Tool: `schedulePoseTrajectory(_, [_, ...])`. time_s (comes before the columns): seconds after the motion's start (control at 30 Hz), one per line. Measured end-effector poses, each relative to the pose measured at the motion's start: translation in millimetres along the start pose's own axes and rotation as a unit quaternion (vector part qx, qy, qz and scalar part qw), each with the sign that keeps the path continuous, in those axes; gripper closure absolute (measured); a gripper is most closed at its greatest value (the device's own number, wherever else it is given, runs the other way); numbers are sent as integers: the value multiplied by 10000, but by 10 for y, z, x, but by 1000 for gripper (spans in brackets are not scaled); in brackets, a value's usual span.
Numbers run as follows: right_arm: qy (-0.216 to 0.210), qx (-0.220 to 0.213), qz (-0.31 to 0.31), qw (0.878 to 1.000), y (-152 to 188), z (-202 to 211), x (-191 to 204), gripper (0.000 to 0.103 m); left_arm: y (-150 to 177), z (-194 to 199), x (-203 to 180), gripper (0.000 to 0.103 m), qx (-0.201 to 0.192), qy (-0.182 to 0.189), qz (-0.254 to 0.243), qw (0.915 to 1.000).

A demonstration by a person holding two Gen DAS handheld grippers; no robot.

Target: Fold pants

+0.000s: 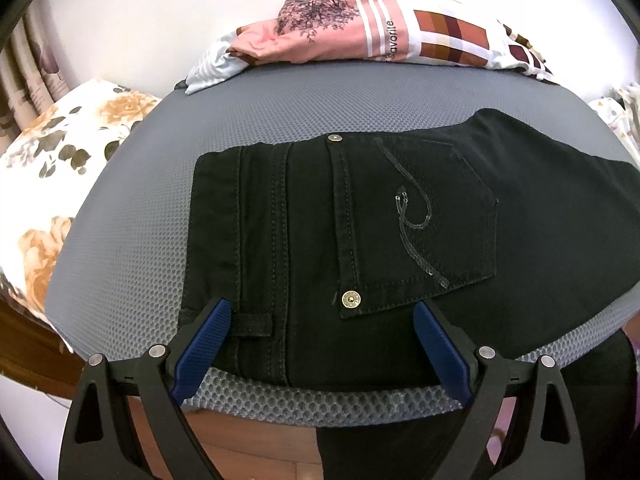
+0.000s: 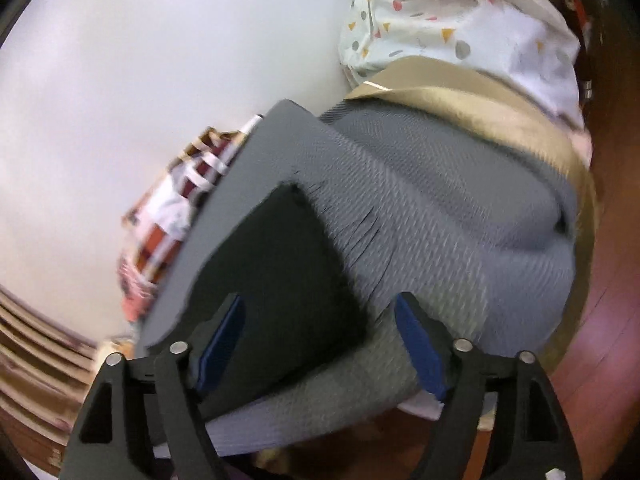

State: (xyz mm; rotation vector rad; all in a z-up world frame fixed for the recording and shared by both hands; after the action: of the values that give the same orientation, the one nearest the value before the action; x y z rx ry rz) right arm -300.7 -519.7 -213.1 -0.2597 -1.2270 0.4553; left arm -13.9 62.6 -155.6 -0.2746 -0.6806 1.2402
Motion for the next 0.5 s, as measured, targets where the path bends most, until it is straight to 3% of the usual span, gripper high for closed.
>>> schedulePoseTrajectory(0.07, [-314,-47,-165,9994,100,-36,18,26,-2,1,-2,10,13,27,36,10000])
schedulePoseTrajectory(0.27, [-549,34,-91,9984,205,-250,146,25,-10,16,43,10,46,155,166,9997])
schedulePoseTrajectory(0.33, [-211,41,314,9993,244,-312,238,36,-12,19,54,10,44,184,182,9997])
schedulePoseTrajectory(0.4, [104,-11,302,9995,240,-349,183,75,-9,25,43,10,41,168,155,9997])
schedulePoseTrajectory(0.47, [297,-106,97,9995,194,-375,71,93,-12,31,36,10,33,138,111,9998])
schedulePoseTrajectory(0.5, [220,-136,-15,9997,171,-389,29,93,-12,39,24,10,23,133,76,9999])
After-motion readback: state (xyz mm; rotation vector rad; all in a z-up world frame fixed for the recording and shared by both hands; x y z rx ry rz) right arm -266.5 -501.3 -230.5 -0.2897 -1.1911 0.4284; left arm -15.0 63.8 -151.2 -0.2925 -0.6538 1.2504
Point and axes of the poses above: each gripper's, at about its wrist camera, not at the fingertips, and z roughly against the way its jaws point, x to its left, y to its underside, the point moved 2 cm from there along -z, roughly the way its jaws point, and after that the axes turned 14 degrees about -y, right-handed, at the moved point
